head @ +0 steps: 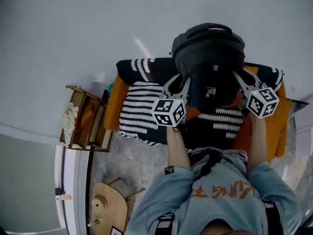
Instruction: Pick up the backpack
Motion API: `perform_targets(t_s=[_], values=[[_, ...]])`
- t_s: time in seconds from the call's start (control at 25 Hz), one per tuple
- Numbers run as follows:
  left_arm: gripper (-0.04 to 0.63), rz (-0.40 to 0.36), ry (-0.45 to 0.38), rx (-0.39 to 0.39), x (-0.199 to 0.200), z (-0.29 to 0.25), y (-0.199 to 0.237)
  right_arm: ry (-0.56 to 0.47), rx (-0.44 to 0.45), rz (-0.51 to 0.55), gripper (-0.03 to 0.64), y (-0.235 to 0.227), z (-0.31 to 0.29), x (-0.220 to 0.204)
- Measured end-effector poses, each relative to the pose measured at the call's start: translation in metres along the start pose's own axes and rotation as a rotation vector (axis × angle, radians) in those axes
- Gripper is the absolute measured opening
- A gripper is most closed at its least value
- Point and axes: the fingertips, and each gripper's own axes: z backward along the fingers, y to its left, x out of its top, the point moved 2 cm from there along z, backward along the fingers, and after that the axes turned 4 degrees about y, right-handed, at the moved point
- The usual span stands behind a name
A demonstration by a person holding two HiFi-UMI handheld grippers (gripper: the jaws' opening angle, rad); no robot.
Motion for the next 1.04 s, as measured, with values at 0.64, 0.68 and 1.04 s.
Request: perform_targets(t_s=[0.64,0.68,1.04], values=[[0.120,-0.001,-0.092,-0.105,0.024,-0.017,0.009,-0.102,-0.087,0.016,0.097,0.001,0.001,0.026],[0.120,0.002,-0.093,-0.109,0.024,-0.017,0.010,-0.103,-0.091,0.017,0.097,0.002,0.001,0.027],[0.120,0.027,-0.091,-0.121,0.021,-0.023,0.020,-0.086,-0.101,0.037,0.097,0.005,-0.007,0.029]])
